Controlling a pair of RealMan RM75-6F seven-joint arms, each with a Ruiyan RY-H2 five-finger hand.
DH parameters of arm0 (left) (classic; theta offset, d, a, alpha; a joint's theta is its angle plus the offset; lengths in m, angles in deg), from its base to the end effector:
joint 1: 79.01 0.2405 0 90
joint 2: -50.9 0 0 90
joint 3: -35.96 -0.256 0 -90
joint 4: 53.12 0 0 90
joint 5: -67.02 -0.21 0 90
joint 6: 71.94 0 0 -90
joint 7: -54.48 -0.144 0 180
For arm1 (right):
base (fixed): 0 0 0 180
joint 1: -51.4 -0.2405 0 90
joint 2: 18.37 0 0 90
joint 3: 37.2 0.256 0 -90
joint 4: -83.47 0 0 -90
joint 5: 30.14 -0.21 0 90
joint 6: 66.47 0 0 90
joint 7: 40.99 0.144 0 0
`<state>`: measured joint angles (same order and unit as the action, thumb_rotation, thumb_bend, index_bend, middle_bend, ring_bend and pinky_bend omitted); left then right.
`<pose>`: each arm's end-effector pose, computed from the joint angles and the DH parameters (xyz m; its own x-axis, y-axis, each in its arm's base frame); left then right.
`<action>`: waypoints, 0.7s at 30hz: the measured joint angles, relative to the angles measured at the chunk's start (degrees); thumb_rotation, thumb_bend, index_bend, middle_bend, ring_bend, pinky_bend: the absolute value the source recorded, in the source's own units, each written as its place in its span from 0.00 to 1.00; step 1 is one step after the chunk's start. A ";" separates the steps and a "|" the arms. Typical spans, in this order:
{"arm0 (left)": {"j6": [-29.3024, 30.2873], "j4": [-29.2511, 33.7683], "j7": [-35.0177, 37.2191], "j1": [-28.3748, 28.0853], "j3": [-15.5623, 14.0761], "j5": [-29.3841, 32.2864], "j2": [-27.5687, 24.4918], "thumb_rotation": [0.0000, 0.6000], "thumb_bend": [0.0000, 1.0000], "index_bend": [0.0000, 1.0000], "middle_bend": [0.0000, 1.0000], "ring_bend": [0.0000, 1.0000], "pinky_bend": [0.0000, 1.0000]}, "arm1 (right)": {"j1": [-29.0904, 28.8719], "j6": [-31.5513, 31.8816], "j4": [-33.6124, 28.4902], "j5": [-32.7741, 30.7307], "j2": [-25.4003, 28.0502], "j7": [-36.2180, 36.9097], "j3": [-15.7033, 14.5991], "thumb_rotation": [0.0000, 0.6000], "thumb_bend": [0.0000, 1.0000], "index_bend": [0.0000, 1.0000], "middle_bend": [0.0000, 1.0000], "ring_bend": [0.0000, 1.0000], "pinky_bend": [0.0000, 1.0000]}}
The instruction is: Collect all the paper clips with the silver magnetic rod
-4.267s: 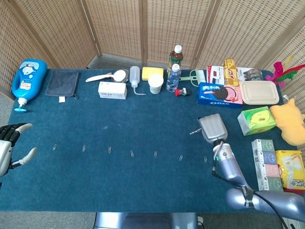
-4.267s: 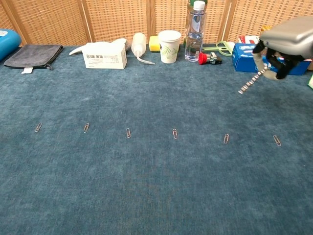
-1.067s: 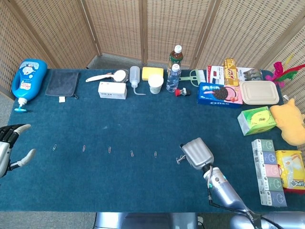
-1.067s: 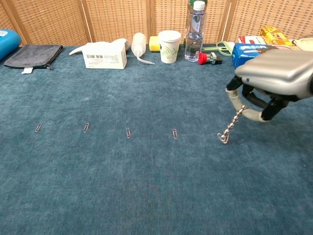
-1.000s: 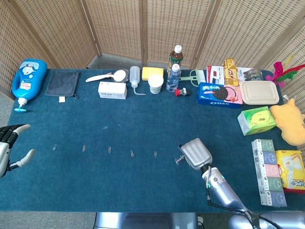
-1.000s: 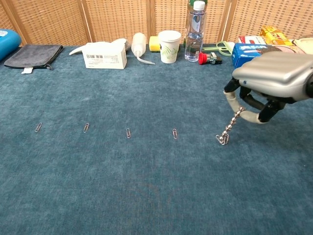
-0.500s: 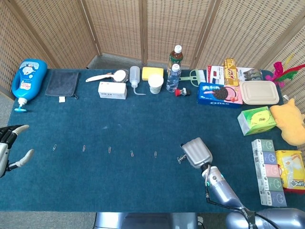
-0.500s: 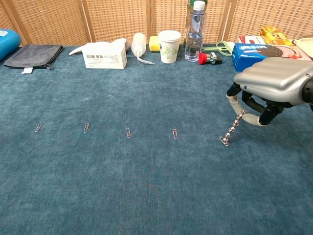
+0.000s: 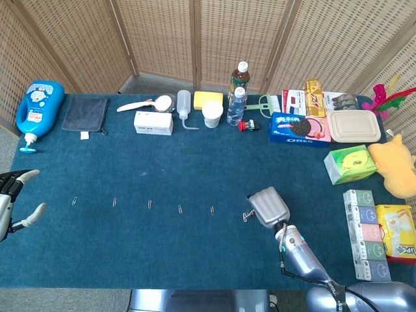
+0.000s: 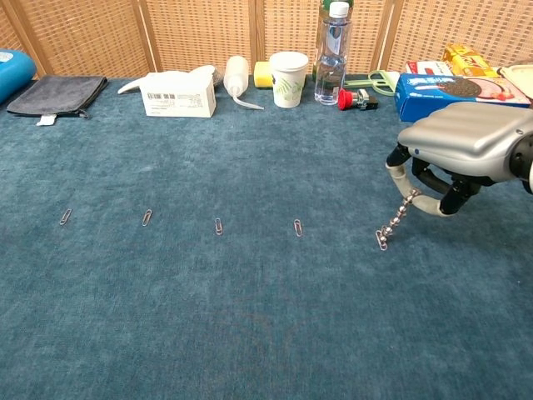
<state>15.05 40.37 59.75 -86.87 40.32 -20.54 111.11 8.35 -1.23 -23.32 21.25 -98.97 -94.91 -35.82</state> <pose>-0.2935 0.2018 0.1854 0.3497 -0.0754 0.9338 0.9300 -0.0925 -0.3557 -0.1436 -0.2832 0.0063 0.7629 -0.2196 0.6081 -0.6345 -0.4351 0.6389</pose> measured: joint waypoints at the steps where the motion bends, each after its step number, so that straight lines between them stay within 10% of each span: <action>1: -0.02 -0.01 -0.01 0.01 -0.01 0.02 -0.01 0.10 0.36 0.18 0.21 0.17 0.15 | -0.01 0.03 -0.07 0.08 0.01 0.11 0.01 1.00 0.51 0.64 0.81 0.83 0.63; 21: 0.24 0.63 -0.44 0.11 -0.11 -0.49 -0.43 0.10 0.36 0.18 0.21 0.17 0.15 | -5.13 -1.23 -3.71 -1.53 -1.42 2.08 6.31 1.00 0.51 0.64 0.82 0.83 0.63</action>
<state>15.30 41.00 59.31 -86.76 40.21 -21.02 110.68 3.22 -2.46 -27.03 19.72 -100.39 -92.84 -29.51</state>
